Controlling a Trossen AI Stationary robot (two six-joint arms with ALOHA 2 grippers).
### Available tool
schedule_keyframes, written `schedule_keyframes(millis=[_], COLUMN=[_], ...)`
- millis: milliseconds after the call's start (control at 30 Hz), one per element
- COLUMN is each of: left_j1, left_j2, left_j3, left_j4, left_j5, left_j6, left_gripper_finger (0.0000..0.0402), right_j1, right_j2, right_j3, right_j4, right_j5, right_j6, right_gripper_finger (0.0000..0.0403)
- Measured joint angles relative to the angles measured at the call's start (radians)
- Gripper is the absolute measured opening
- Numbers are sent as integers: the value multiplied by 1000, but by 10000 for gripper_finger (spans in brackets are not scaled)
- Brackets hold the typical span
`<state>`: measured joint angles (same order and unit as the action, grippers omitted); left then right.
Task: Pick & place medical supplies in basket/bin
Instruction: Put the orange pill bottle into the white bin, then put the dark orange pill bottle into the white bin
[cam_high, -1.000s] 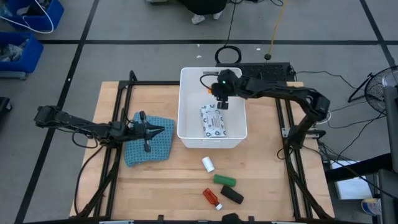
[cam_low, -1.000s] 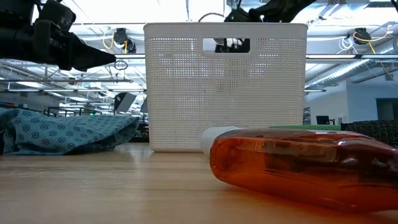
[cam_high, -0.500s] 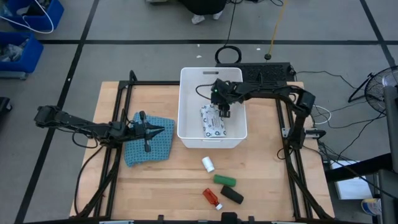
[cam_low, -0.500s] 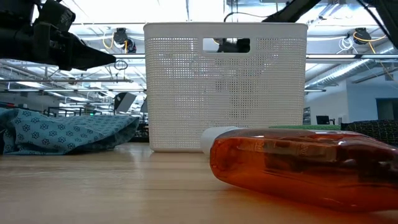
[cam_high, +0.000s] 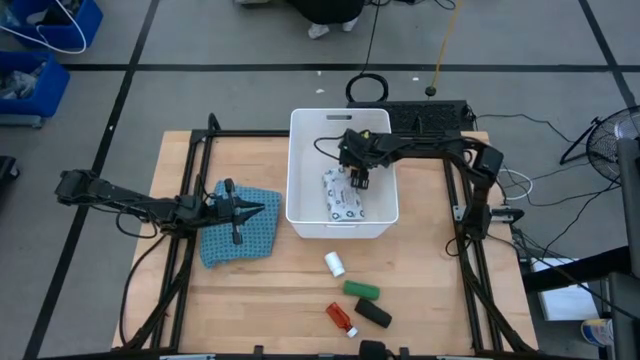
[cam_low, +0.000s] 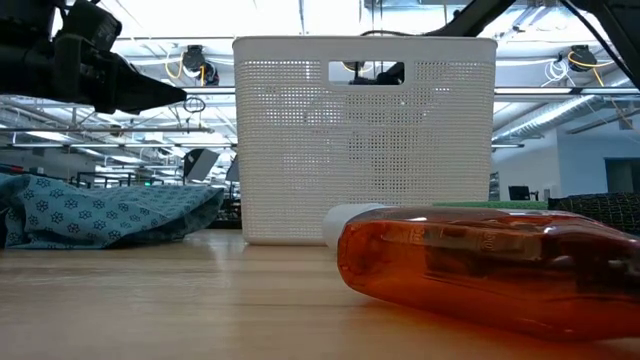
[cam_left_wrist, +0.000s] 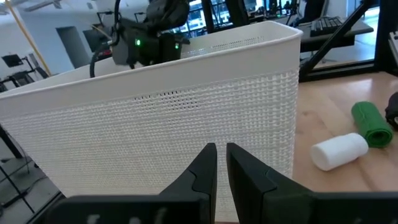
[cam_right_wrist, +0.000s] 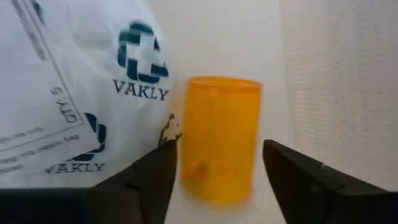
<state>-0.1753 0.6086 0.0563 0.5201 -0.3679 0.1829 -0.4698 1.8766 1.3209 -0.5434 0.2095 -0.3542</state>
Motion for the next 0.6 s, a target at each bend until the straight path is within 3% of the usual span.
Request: schedule_keyframes(millis=[167, 300, 500, 600], left_j1=[0, 0, 0, 0], left_j2=[0, 0, 0, 0], left_j3=[0, 0, 0, 0], left_j4=[0, 0, 0, 0], left_j5=[0, 0, 1, 1], left_j6=[-2, -5, -5, -9], left_gripper_finger=[42, 42, 42, 42], right_j1=[7, 7, 13, 29], right_j2=[-49, -102, -246, -350], right_j3=[-1, -1, -2, -2], right_j4=[-1, -1, -9, 8], right_j5=[3, 1, -12, -119], right_j6=[8, 19, 54, 58], right_gripper_finger=[284, 301, 278, 247])
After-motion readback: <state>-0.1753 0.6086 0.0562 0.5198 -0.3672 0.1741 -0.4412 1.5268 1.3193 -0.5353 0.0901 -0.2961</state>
